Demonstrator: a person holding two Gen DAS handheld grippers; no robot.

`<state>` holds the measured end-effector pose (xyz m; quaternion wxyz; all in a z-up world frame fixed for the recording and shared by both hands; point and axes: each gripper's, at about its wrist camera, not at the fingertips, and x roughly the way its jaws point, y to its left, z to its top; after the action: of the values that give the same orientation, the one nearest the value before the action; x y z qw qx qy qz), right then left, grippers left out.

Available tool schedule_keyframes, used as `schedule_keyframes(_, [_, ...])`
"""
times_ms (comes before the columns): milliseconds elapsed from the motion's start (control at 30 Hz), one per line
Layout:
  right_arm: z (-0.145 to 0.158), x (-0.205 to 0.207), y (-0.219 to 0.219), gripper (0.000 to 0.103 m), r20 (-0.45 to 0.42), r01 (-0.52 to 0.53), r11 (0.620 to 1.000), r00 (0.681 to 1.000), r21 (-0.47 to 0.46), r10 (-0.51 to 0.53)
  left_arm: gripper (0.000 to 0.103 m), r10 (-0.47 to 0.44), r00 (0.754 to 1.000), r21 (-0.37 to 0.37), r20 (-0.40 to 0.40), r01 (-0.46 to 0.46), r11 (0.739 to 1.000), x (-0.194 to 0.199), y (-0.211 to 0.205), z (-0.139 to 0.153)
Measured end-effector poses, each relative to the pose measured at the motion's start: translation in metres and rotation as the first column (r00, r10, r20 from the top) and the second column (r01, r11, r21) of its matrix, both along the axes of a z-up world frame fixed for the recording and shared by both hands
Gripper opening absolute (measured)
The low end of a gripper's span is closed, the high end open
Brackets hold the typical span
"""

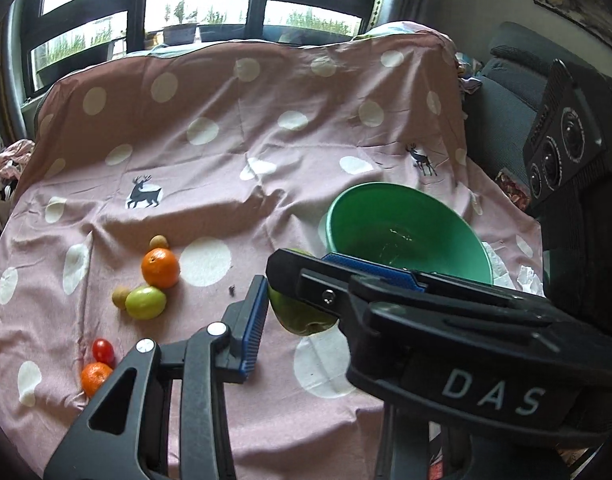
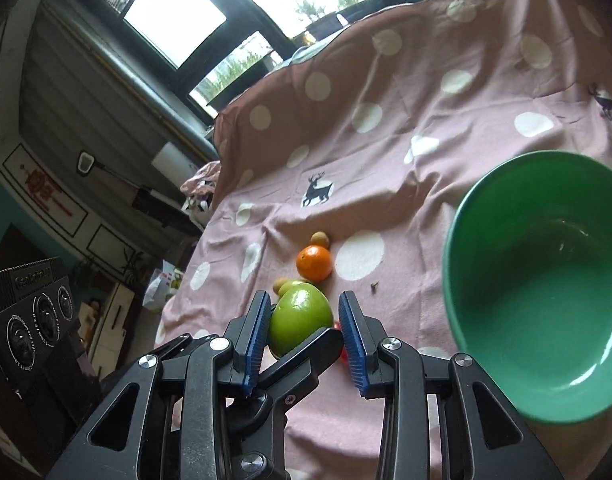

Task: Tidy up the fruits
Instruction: 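Carry the held green apple with the right tool into the green bowl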

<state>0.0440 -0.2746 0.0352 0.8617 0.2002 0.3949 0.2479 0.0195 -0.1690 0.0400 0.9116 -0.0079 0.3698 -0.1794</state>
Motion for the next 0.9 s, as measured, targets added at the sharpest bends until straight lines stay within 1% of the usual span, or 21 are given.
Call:
schedule_keyframes(233, [0.004,-0.005,-0.048,0.038,0.018,0.117,0.993,0.993,0.017,-0.118,0.036,-0.100,0.995,-0.010,0.021,0.101,0.995,0.007,-0.045,0.004])
schedule_keyframes(333, [0.004,-0.008,-0.066,0.038,0.019,0.170,0.985,0.985,0.025,-0.170,0.036,-0.148,0.989,-0.011,0.024,0.148,0.989,0.009,-0.063,0.005])
schedule_keyframes(500, [0.002,-0.010,-0.090,0.038,0.006,0.241,0.970,0.971,0.040,-0.241,0.036,-0.199,0.980,-0.021,0.016,0.200,0.980,0.014,-0.087,0.002])
schedule_keyframes(633, [-0.002,-0.013,-0.105,0.038,-0.007,0.290,0.957,0.957,0.027,-0.289,0.036,-0.239,0.971,-0.045,0.002,0.239,0.970,0.018,-0.102,-0.003])
schedule_keyframes(733, [-0.006,-0.012,-0.113,0.038,-0.029,0.321,0.947,0.947,0.009,-0.320,0.036,-0.265,0.964,-0.070,-0.024,0.263,0.962,0.023,-0.109,-0.010])
schedule_keyframes(900, [-0.016,-0.006,-0.120,0.038,-0.066,0.345,0.938,0.936,-0.025,-0.346,0.036,-0.279,0.958,-0.106,-0.064,0.271,0.957,0.031,-0.116,-0.023])
